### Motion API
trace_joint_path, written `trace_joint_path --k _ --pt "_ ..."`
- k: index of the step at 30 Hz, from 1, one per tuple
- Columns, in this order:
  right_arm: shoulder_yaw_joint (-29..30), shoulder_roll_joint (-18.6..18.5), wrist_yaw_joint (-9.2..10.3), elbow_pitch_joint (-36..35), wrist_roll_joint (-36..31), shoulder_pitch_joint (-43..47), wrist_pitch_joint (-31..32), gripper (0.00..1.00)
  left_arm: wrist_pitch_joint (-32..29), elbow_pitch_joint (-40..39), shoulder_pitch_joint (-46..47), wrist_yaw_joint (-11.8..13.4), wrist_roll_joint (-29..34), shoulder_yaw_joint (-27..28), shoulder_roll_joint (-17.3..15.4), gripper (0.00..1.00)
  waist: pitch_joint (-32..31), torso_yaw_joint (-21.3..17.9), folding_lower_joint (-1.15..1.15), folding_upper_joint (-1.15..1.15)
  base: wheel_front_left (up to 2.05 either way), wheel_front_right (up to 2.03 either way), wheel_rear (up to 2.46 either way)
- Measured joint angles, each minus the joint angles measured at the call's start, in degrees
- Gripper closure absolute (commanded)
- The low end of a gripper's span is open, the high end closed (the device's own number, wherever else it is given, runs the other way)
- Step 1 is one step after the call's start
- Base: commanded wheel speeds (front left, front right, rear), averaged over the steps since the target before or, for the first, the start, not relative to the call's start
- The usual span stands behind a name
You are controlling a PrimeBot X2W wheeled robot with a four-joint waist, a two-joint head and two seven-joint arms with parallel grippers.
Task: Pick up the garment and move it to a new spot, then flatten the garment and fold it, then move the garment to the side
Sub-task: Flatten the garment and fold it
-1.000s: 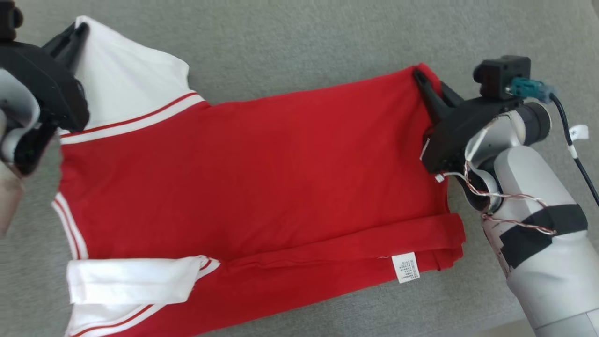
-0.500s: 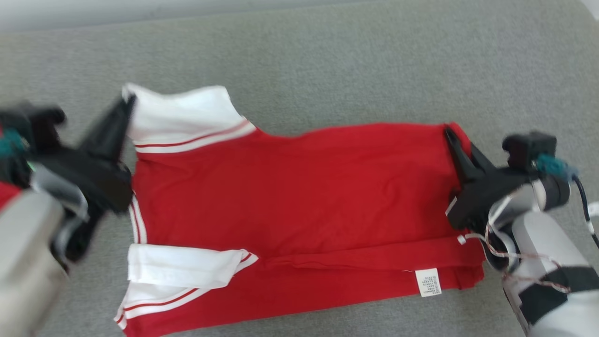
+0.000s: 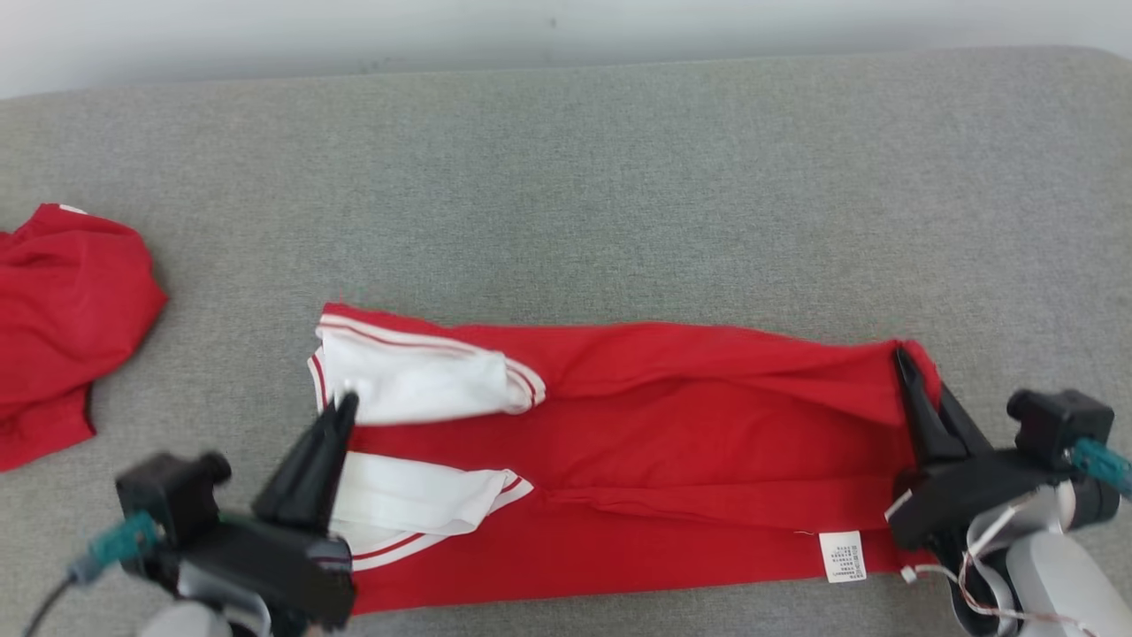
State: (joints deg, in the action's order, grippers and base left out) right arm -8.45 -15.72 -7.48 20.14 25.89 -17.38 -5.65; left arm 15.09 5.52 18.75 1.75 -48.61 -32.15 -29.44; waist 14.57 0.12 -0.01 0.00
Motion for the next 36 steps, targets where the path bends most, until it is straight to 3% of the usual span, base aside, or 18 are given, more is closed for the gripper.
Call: trace_joint_path --k 8,9,10,11,12,20,23,29,36 --pt "3.3 1.6 0.01 -3.5 -0.3 7.0 -0.2 1.0 0.0 -0.9 -8.5 -0.9 3.2 4.8 4.3 1.0 -0.7 1.1 0.01 0.0 0.0 0.0 0.0" --pt "3.5 1.9 0.01 -3.8 -0.4 7.6 -0.2 0.89 0.0 -0.6 -9.0 -1.1 3.6 5.3 4.7 1.0 -0.8 1.2 0.0 0.0 0.0 0.0 0.0" --pt "3.7 2.2 0.01 -4.2 -0.5 8.2 -0.4 0.56 0.0 -0.5 -9.5 -1.2 4.5 5.7 5.2 0.69 -0.9 1.3 0.01 0.0 0.0 0.0 0.0" --pt "3.9 2.3 0.01 -4.5 -0.6 8.6 -0.4 0.24 0.0 -0.3 -9.9 -1.3 5.7 6.4 5.7 0.01 -1.0 1.4 0.01 0.0 0.0 0.0 0.0" --pt "4.2 2.5 0.01 -4.9 -0.6 8.9 -0.5 0.0 0.0 -0.2 -10.2 -1.3 6.5 7.5 6.4 0.0 -1.1 1.4 0.01 0.0 0.0 0.0 0.0" --pt "4.9 2.7 0.01 -7.1 -0.5 9.5 -1.0 0.0 0.0 -1.3 -11.9 -1.7 16.5 17.9 11.4 0.0 -2.2 1.2 0.01 0.0 0.0 0.0 0.0" --pt "6.0 2.6 0.01 -6.8 -0.7 9.3 -0.3 0.0 0.0 -2.6 -12.5 -1.9 21.4 24.0 15.0 0.0 -2.4 1.2 0.01 0.0 0.0 0.0 0.0" --pt "7.6 3.4 0.01 -2.4 -1.6 8.8 1.6 0.0 0.0 -4.5 -13.7 -3.9 30.9 33.6 20.8 0.0 -2.7 1.6 0.01 0.0 0.0 0.0 0.0" --pt "7.6 4.4 0.01 6.3 -2.1 7.3 1.5 0.0 0.0 -2.5 -14.1 -6.9 36.1 39.2 23.7 0.0 -3.0 2.4 0.01 0.0 0.0 0.0 0.0"
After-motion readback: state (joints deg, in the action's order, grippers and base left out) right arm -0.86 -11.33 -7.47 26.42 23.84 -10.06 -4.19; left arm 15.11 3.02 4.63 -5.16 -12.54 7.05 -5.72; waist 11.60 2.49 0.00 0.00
